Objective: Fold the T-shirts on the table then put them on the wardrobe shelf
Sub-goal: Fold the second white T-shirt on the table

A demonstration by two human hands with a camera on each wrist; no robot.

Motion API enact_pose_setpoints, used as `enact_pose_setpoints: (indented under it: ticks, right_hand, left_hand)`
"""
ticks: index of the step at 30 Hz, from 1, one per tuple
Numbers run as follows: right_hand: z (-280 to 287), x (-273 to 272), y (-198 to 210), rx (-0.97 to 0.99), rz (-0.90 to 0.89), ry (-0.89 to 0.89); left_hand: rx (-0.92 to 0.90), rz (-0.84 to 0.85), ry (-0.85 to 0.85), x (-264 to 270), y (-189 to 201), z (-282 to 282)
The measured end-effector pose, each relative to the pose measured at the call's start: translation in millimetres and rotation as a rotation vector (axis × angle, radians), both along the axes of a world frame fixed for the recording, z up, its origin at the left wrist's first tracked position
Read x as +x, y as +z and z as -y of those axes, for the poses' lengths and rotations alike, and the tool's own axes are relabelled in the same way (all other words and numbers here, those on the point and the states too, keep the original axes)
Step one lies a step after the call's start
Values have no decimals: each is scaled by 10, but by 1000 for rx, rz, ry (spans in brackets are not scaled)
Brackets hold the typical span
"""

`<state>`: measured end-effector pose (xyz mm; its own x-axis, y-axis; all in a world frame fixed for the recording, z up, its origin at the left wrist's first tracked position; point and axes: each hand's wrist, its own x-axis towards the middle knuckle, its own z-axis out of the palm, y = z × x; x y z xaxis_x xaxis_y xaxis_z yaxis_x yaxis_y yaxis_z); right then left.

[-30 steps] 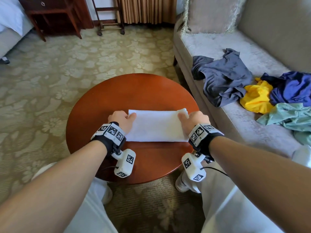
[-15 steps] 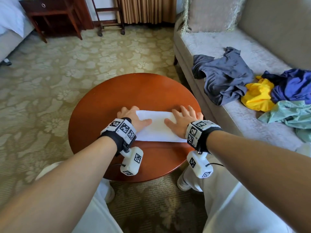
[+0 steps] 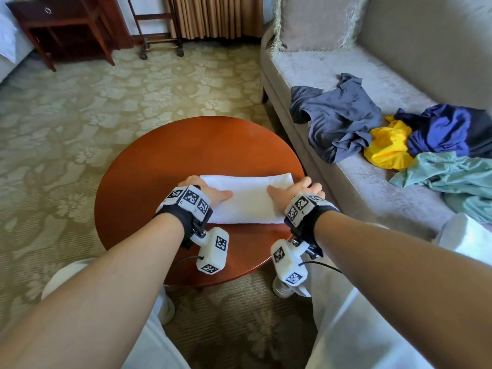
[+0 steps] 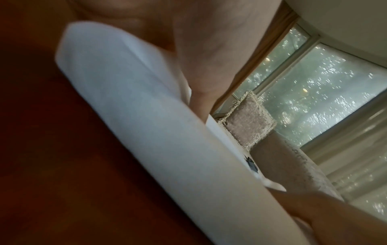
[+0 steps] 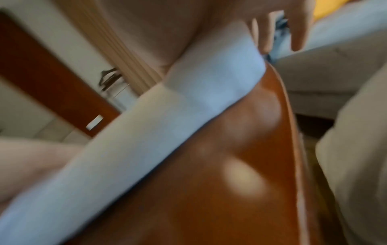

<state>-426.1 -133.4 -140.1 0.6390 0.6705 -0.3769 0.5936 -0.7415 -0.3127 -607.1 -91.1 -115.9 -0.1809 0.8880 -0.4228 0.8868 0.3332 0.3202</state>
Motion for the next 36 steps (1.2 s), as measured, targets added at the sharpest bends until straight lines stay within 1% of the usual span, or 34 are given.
enact_pose_setpoints:
  ticks: [1,3,4,8,10,12,14,18,21,23,26,29,31,33,34,36]
  right_hand:
    - [36,36,29,-62,-71,0]
    - [61,110,84,-141,-254,170]
    - [79,133,136,-148,-313,212]
    - [186,306,346,-161,-494,140]
    - [271,423,432,-164,-554,126]
    - [362,587,505,-130,-564,96]
    - [439,734,578,-49,-556,80]
    - [671,1147,731,92,-619,-113]
    - [915,1582,763,220,-644,-140]
    - [1095,1860,841,313,-634,-241]
    - [1391,2262,983,393,-539,-384]
    - [1711,2672,1073,489,-533,-524]
    - [1890,2930,1122,525,-558,-610]
    - [2027,3184,1146,562,-554,-695]
    - [2085,3312,1135,560,-534,-725]
    - [2176,3548,1103,522,-500,-749]
  left_hand:
    - [-12,11,10,23,7,22]
    - [-37,38,30,74,-3,60]
    - [-51,52,40,104,-3,84]
    - [-118,119,56,174,-57,135]
    - [-105,194,95,221,-61,144]
    - [-76,285,113,324,-10,153]
    - [-57,366,87,471,92,167]
    - [15,510,-45,880,334,205]
    - [17,661,-120,1316,475,274]
    - [21,761,-177,1654,548,338]
    - [-8,864,-291,2194,619,453]
    - [-80,897,-375,2715,674,591]
    - [-111,913,-402,3090,687,658]
    - [-118,888,-409,3440,711,733]
    - [-120,856,-396,3605,701,750]
    - [-155,846,-402,3900,659,788]
